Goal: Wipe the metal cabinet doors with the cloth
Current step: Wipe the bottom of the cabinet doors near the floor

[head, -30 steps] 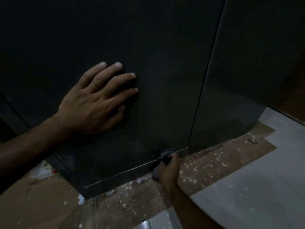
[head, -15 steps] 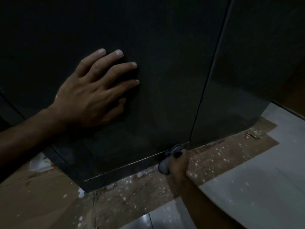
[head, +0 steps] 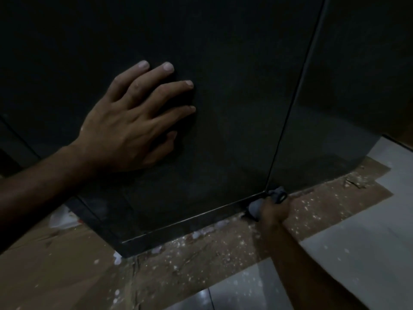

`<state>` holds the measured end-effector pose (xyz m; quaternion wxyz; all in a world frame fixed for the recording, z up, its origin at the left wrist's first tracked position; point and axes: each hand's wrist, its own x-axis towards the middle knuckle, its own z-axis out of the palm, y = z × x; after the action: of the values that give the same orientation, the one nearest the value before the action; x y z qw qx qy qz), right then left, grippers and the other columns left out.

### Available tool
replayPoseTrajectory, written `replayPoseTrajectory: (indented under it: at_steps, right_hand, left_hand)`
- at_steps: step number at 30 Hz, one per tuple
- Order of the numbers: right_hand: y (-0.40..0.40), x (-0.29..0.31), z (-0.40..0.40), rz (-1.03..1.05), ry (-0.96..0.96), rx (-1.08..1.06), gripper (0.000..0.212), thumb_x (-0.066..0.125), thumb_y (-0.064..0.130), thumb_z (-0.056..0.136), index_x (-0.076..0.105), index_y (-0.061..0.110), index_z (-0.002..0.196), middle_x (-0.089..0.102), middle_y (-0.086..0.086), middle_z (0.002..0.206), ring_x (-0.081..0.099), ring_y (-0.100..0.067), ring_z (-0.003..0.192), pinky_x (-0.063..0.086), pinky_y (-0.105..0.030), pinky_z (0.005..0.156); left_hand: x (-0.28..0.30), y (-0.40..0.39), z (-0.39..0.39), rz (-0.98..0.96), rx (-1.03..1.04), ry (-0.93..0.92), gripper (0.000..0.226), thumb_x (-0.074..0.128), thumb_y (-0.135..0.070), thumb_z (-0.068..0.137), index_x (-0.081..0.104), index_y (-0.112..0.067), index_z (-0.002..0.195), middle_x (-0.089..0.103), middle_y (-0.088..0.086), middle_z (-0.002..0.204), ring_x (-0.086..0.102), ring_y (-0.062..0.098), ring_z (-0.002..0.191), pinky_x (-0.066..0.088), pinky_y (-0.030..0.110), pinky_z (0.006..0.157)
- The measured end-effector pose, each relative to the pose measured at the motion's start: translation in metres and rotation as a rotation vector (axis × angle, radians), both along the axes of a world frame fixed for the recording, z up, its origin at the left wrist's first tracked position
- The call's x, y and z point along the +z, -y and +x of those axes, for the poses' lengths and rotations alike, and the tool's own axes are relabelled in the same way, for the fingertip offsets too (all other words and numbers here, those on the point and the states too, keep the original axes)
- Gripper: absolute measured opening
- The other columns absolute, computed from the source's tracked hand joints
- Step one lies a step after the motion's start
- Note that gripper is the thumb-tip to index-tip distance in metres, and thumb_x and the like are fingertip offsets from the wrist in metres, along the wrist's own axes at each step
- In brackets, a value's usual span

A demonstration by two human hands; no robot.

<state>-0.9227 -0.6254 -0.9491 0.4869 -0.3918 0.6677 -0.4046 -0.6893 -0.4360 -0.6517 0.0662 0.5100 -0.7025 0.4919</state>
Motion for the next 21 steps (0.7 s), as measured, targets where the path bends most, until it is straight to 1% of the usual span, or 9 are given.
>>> replayPoseTrajectory:
  at_steps: [1,2,5,8,11,13,15,19,21]
  right_hand:
    - [-0.005,-0.001,0.001,-0.038,0.043,0.005,0.050,0.053,0.022,0.105,0.039,0.009,0.151,0.049,-0.015,0.149,0.049,-0.031,0.137,0.038,-0.035,0.114]
    - [-0.014,-0.001,0.007,-0.032,0.074,-0.039,0.051,0.054,0.019,0.103,0.040,0.010,0.151,0.049,-0.015,0.150,0.049,-0.032,0.137,0.037,-0.035,0.114]
    - [-0.067,-0.013,0.047,0.066,0.155,0.085,0.044,0.062,0.024,0.095,0.052,0.021,0.138,0.059,-0.009,0.136,0.058,-0.028,0.121,0.043,-0.042,0.113]
    - [-0.091,-0.005,0.051,0.045,0.193,0.202,0.046,0.066,-0.004,0.088,0.055,0.019,0.126,0.060,-0.003,0.120,0.060,-0.023,0.110,0.047,-0.033,0.101]
    - [-0.050,0.009,0.032,0.015,0.166,-0.054,0.045,0.063,0.000,0.094,0.053,0.009,0.137,0.057,-0.012,0.136,0.056,-0.030,0.127,0.043,-0.030,0.104]
    - [-0.044,0.014,0.040,0.003,0.302,-0.124,0.045,0.059,-0.002,0.095,0.052,0.012,0.138,0.058,-0.008,0.130,0.058,-0.028,0.123,0.048,-0.030,0.097]
    - [-0.076,0.015,0.063,0.058,0.284,0.001,0.046,0.059,-0.003,0.095,0.051,0.018,0.134,0.055,-0.001,0.121,0.059,-0.024,0.114,0.052,-0.032,0.095]
    - [-0.133,-0.011,0.099,0.305,0.334,0.294,0.041,0.062,0.006,0.096,0.049,0.026,0.129,0.060,-0.008,0.128,0.063,-0.028,0.113,0.056,-0.043,0.095]
    - [-0.115,-0.001,0.088,0.207,0.351,0.205,0.030,0.056,0.001,0.097,0.050,0.022,0.117,0.062,-0.009,0.120,0.063,-0.027,0.105,0.056,-0.043,0.092]
  left_hand:
    - [0.000,0.000,0.000,-0.009,0.004,0.007,0.047,0.060,-0.038,0.102,0.064,-0.015,0.143,0.047,0.016,0.161,0.028,0.039,0.154,0.016,0.050,0.129]
    - [-0.001,0.000,-0.001,-0.015,0.008,0.010,0.047,0.061,-0.038,0.101,0.064,-0.016,0.143,0.048,0.015,0.160,0.029,0.038,0.154,0.016,0.051,0.129]
    - [-0.001,0.001,-0.002,-0.014,0.010,0.014,0.046,0.061,-0.038,0.101,0.065,-0.017,0.142,0.048,0.016,0.160,0.029,0.038,0.153,0.018,0.052,0.128]
    - [0.001,-0.001,0.000,0.016,-0.006,-0.001,0.044,0.059,-0.038,0.103,0.066,-0.017,0.141,0.048,0.015,0.160,0.029,0.039,0.154,0.019,0.054,0.128]
    - [0.004,-0.008,0.000,0.121,-0.030,-0.065,0.044,0.059,-0.037,0.103,0.065,-0.015,0.140,0.048,0.017,0.159,0.029,0.040,0.155,0.020,0.059,0.128]
    - [0.004,-0.019,0.003,0.161,-0.011,-0.092,0.047,0.058,-0.037,0.102,0.063,-0.015,0.143,0.046,0.018,0.160,0.028,0.040,0.156,0.017,0.059,0.129]
    - [0.001,-0.031,0.008,0.179,0.020,-0.094,0.050,0.054,-0.039,0.102,0.061,-0.015,0.145,0.043,0.019,0.161,0.026,0.040,0.157,0.014,0.059,0.129]
    - [-0.010,-0.053,0.019,0.155,0.054,-0.062,0.050,0.057,-0.038,0.102,0.060,-0.015,0.147,0.041,0.020,0.163,0.027,0.041,0.156,0.017,0.065,0.127]
    - [-0.015,-0.064,0.026,0.145,0.061,-0.050,0.050,0.056,-0.038,0.102,0.060,-0.015,0.147,0.041,0.021,0.163,0.028,0.042,0.156,0.016,0.067,0.126]
